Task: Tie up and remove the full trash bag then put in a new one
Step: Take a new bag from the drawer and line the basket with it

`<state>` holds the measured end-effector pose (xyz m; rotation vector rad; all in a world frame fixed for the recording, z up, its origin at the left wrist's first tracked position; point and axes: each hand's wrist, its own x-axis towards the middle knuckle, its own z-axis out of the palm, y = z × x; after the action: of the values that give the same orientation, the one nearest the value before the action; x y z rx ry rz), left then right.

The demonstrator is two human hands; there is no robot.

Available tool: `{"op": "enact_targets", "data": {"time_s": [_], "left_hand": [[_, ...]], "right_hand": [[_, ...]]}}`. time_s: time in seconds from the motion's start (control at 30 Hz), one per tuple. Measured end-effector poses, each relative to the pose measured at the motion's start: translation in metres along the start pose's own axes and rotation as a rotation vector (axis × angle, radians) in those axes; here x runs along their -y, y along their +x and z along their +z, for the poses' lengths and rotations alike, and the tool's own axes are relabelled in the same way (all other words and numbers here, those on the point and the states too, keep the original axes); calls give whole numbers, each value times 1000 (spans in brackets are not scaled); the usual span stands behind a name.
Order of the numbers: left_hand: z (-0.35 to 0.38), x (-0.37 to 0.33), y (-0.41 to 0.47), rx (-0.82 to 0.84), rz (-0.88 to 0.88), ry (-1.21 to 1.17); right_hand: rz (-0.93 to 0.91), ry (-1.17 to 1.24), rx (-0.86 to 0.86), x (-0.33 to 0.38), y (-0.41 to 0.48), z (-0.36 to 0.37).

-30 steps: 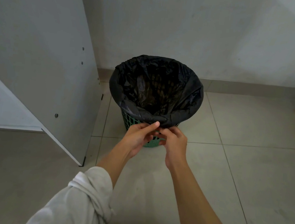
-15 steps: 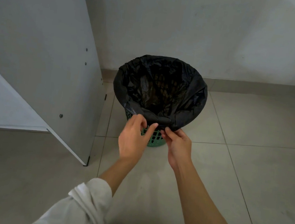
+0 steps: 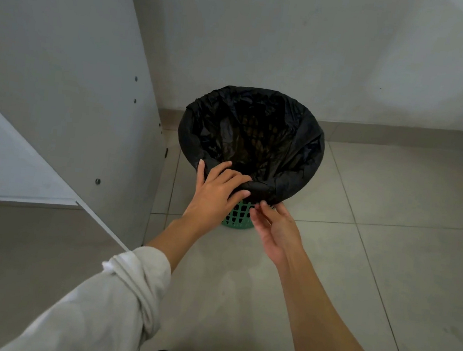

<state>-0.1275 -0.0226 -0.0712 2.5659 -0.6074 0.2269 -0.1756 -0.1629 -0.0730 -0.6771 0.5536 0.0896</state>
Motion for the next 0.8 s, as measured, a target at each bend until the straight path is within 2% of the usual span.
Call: {"op": "enact_targets", "data": {"time_s": [0.3, 0.47, 0.63, 0.8], "left_hand": [[-3, -3, -1, 14, -17, -10], [-3, -1, -1, 29, -25, -46], [-3, -2, 2, 39, -36, -58], [-3, -5, 2, 41, -46, -67]], "right_hand": [[-149, -113, -36, 0, -7, -1], [-213, -36, -68, -5, -2, 8], [-285, 46, -190, -10, 2, 24], [-249, 221, -240, -17, 6, 29]]}}
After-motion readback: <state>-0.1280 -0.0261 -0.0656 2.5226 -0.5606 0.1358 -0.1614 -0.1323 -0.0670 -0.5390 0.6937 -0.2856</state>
